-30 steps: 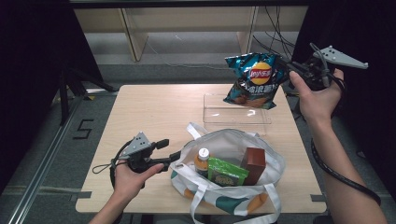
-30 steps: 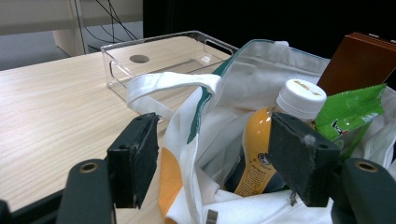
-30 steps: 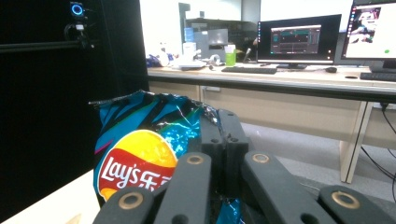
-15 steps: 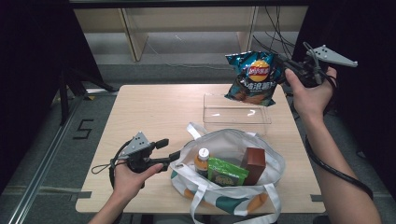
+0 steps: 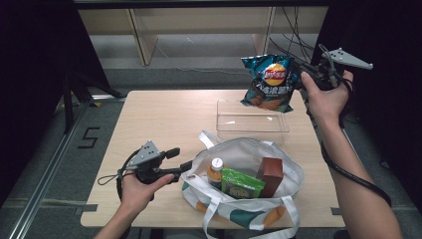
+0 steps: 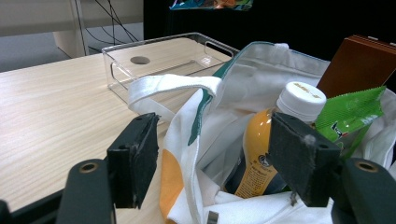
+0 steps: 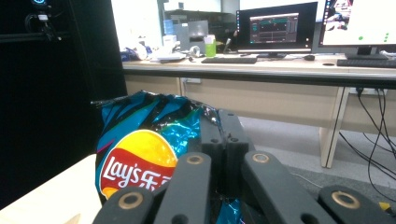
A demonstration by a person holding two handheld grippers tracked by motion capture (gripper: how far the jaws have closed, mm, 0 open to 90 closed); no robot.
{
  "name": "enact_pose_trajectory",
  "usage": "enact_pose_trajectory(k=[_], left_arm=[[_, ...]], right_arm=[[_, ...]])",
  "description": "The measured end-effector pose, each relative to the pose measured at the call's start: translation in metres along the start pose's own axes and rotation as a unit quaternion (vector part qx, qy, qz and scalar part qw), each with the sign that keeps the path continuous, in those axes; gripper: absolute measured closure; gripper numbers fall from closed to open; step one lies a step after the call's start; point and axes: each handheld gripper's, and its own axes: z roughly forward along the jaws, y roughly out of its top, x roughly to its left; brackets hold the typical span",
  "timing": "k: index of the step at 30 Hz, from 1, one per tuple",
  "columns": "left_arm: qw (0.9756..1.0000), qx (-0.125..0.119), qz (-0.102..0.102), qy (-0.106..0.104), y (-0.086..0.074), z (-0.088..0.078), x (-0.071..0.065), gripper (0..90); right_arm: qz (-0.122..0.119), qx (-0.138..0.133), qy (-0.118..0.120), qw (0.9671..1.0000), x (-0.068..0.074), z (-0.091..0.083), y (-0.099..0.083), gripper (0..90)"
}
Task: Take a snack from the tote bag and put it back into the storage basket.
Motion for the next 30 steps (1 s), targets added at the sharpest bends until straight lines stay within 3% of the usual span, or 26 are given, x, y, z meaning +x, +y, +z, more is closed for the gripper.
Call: enact_pose_trajectory(k=[21, 30], left_arm=[[1.0000, -0.006, 0.002, -0.007, 0.000, 0.000, 0.000, 32.8], [1.0000, -0.005, -0.005, 0.000, 0.001, -0.001, 0.000, 32.8]], right_arm=[[0.005, 0.010, 0.002, 0.9999, -0.006, 0.024, -0.010, 90.0], [0.006, 0.008, -0.003, 0.9999, -0.010, 0.033, -0.014, 90.0]])
